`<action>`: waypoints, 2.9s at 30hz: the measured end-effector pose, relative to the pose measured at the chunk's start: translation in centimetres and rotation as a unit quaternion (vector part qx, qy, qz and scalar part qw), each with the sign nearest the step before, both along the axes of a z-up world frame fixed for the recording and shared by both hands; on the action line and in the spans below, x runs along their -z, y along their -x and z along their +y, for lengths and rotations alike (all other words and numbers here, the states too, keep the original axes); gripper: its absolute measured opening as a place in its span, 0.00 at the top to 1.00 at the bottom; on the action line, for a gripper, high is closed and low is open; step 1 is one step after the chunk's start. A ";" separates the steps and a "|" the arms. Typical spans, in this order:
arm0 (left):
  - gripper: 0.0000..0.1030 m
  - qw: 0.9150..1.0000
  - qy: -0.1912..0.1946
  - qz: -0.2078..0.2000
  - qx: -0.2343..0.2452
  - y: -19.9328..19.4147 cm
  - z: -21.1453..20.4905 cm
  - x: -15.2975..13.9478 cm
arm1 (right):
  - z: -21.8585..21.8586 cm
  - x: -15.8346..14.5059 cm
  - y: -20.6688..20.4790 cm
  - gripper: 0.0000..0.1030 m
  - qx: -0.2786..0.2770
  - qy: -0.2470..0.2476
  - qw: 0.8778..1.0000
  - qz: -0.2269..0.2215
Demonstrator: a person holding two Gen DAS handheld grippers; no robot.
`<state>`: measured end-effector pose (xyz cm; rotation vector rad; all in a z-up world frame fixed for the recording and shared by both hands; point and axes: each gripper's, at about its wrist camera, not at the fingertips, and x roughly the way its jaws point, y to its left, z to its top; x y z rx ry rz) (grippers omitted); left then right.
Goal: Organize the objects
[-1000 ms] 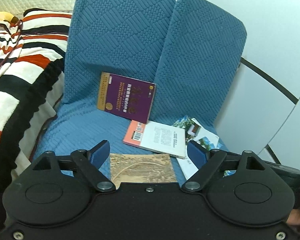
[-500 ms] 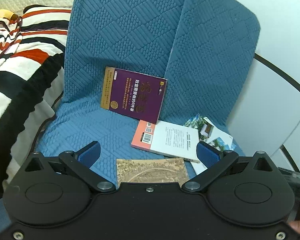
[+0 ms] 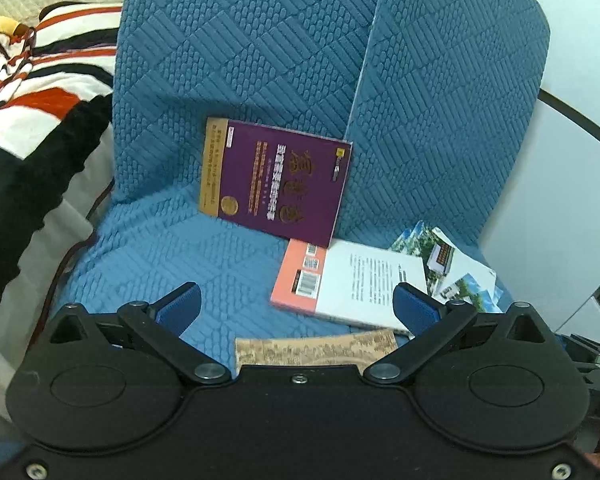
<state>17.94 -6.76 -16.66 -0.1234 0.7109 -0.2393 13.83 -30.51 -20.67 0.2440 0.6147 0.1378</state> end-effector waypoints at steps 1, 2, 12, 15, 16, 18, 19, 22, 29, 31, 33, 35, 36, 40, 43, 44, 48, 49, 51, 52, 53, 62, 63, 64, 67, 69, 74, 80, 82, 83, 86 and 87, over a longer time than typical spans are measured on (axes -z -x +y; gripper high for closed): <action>0.01 1.000 0.000 -0.002 -0.001 -0.5 0.0 0.2 | -0.1 0.1 -0.3 0.14 0.002 0.000 1.000 0.000; 0.01 1.000 0.002 -0.002 -0.002 -0.8 0.1 0.2 | -0.1 0.3 -0.7 0.14 0.004 -0.001 1.000 0.000; 0.01 1.000 -0.002 -0.003 -0.004 -5.4 -0.4 2.5 | -0.7 1.3 -5.4 0.14 0.015 -0.002 1.000 -0.020; 0.01 1.000 0.002 0.006 -0.011 -6.8 -0.4 3.3 | -1.1 1.7 -6.9 0.14 0.020 -0.007 1.000 -0.014; 0.01 1.000 0.005 0.006 -0.012 -7.2 -0.4 3.4 | -1.2 1.9 -7.4 0.14 0.022 -0.012 1.000 -0.011; 0.01 1.000 0.010 0.008 -0.010 -8.1 -0.3 3.7 | -1.2 2.0 -8.5 0.14 0.021 -0.016 1.000 -0.008; 0.01 1.000 0.013 0.010 -0.010 -8.6 -0.2 3.8 | -1.2 2.1 -9.0 0.14 0.020 -0.013 1.000 -0.004; 0.01 1.000 0.016 0.011 -0.013 -10.1 -0.1 4.2 | -1.0 2.4 -10.4 0.14 0.017 -0.020 1.000 0.004; 0.01 0.997 0.069 0.040 -0.008 -13.7 1.3 5.5 | 0.0 2.8 -13.8 0.14 0.003 -0.026 1.000 0.013; 0.01 0.996 0.071 0.045 -0.010 -14.6 1.5 5.9 | 0.3 3.0 -14.8 0.14 0.000 -0.018 1.000 0.013; 0.01 0.996 0.069 0.046 -0.009 -15.5 1.5 6.2 | 0.6 3.2 -15.8 0.14 -0.004 -0.014 1.000 0.015; 0.01 0.997 0.062 0.049 -0.006 -16.4 1.5 6.5 | 0.8 3.5 -16.9 0.14 -0.009 -0.015 1.000 0.017; 0.01 0.997 0.055 0.051 -0.003 -16.9 1.4 6.6 | 1.0 3.6 -17.3 0.14 -0.011 -0.013 1.000 0.018; 0.02 0.997 0.047 0.066 -0.007 -18.7 1.6 7.3 | 1.6 3.9 -19.3 0.16 -0.015 -0.015 1.000 0.023; 0.04 0.995 0.061 0.077 -0.012 -19.8 2.3 7.6 | 1.9 4.3 -20.9 0.21 -0.014 -0.018 0.999 0.030; 0.06 0.994 0.067 0.081 -0.019 -20.1 2.7 7.7 | 2.0 4.5 -21.4 0.22 -0.013 -0.019 0.999 0.032; 0.09 0.990 0.099 0.095 -0.034 -21.3 4.0 8.1 | 2.3 5.0 -23.3 0.26 -0.012 -0.020 0.999 0.038; 0.12 0.989 0.103 0.097 -0.038 -21.5 4.2 8.2 | 2.3 5.1 -23.7 0.28 -0.014 -0.019 0.999 0.038; 0.19 0.988 0.110 0.102 -0.044 -22.0 4.5 8.4 | 2.4 5.5 -24.3 0.32 -0.020 -0.018 0.999 0.039; 0.22 0.987 0.114 0.105 -0.046 -22.2 4.6 8.6 | 2.5 5.6 -24.7 0.33 -0.022 -0.017 0.999 0.041; 0.26 0.986 0.120 0.110 -0.048 -22.4 4.7 8.8 | 2.6 5.7 -25.0 0.35 -0.024 -0.016 0.999 0.043; 0.32 0.977 0.160 0.129 -0.056 -23.1 5.5 9.7 | 3.4 6.6 -26.9 0.43 -0.059 -0.039 0.996 0.057; 0.32 0.976 0.163 0.129 -0.058 -23.1 5.6 9.6 | 3.5 6.5 -26.9 0.43 -0.066 -0.045 0.995 0.054; 0.32 0.976 0.166 0.129 -0.059 -23.1 5.6 9.7 | 3.7 6.3 -26.8 0.42 -0.072 -0.047 0.995 0.047; 0.32 0.973 0.176 0.133 -0.063 -23.1 5.8 9.7 | 4.4 5.4 -26.2 0.42 -0.086 -0.021 0.996 0.016; 0.32 0.972 0.183 0.135 -0.064 -23.1 5.9 9.7 | 4.4 4.9 -26.1 0.43 -0.090 -0.021 0.996 0.000; 0.32 0.968 0.200 0.138 -0.065 -23.0 6.1 9.8 | 4.2 4.5 -26.4 0.43 -0.097 -0.011 0.995 -0.017; 0.32 0.961 0.229 0.141 -0.065 -22.9 6.5 9.9 | 4.9 4.3 -26.1 0.68 -0.114 0.039 0.992 -0.024; 0.32 0.957 0.242 0.145 -0.068 -22.9 6.7 10.1 | 4.9 4.2 -25.9 0.71 -0.120 0.039 0.992 -0.025; 0.33 0.955 0.249 0.147 -0.070 -22.9 6.9 10.2 | 4.9 4.1 -25.7 0.72 -0.124 0.041 0.991 -0.027; 0.33 0.951 0.262 0.149 -0.074 -22.9 7.1 10.3 | 4.9 4.0 -24.9 0.73 -0.137 0.050 0.989 -0.031; 0.33 0.950 0.265 0.149 -0.074 -22.9 7.2 10.3 | 5.1 3.9 -24.7 0.73 -0.143 0.053 0.988 -0.032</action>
